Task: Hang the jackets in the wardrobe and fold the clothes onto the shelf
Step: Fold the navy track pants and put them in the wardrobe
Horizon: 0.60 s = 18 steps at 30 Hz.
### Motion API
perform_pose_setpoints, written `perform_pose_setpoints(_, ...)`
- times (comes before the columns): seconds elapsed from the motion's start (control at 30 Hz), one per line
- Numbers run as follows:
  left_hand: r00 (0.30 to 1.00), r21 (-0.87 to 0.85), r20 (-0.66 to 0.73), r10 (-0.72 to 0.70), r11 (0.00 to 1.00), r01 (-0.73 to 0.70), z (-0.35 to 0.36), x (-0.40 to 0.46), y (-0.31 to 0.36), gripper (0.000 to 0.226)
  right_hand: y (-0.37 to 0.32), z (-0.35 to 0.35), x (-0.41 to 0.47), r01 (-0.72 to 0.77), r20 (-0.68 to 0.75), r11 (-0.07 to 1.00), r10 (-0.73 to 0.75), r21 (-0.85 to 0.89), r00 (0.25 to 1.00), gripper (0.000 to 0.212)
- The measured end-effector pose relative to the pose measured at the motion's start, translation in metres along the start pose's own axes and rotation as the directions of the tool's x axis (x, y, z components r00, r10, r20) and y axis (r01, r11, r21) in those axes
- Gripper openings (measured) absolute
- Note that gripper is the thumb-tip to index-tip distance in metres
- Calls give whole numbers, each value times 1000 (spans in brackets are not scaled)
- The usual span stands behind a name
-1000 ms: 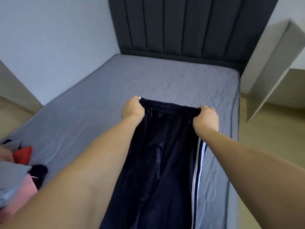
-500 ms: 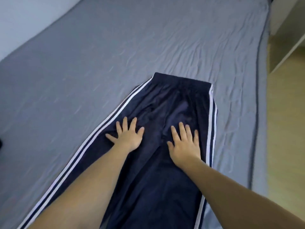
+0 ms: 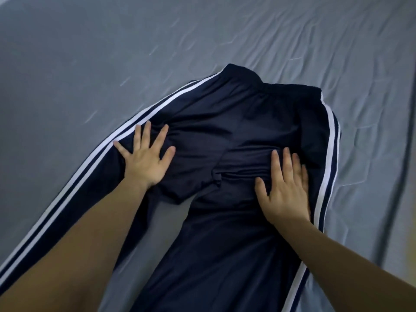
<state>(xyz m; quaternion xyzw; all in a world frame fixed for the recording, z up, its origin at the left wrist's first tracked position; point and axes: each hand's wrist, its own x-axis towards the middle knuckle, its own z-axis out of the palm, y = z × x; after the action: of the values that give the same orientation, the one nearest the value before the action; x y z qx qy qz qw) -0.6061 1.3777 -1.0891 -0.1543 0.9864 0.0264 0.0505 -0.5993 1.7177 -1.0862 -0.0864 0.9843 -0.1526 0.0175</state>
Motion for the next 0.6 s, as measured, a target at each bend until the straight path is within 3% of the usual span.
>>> perform_pose_setpoints(0.17, 1000, 36, -17, 22, 999, -21, 2, 6, 1, 62, -1, 4, 2, 39, -10, 998, -40, -59, 999, 81)
perform_pose_setpoints(0.33, 994, 91, 85, -64, 994, 56, -17, -11, 18, 65, -1, 8, -2, 61, -58, 995, -66, -83, 996, 80)
perform_pose_setpoints(0.43, 998, -164, -46, -50, 986, 41, -31, -70, 29, 72, -1, 5, -4, 62, -82, 993, -71, -102, 994, 72)
perform_pose_setpoints(0.5, 978, -439, -208, -32, 896, -64, -35, -142, 32, 76, -6, 3, -16, 60, -63, 990, -68, -125, 996, 70)
perform_pose_setpoints(0.6, 973, -456, -216, 79, 873, -172, -19, -255, 26, 67, -19, 4, -48, 14, -32, 991, -18, -134, 999, 71)
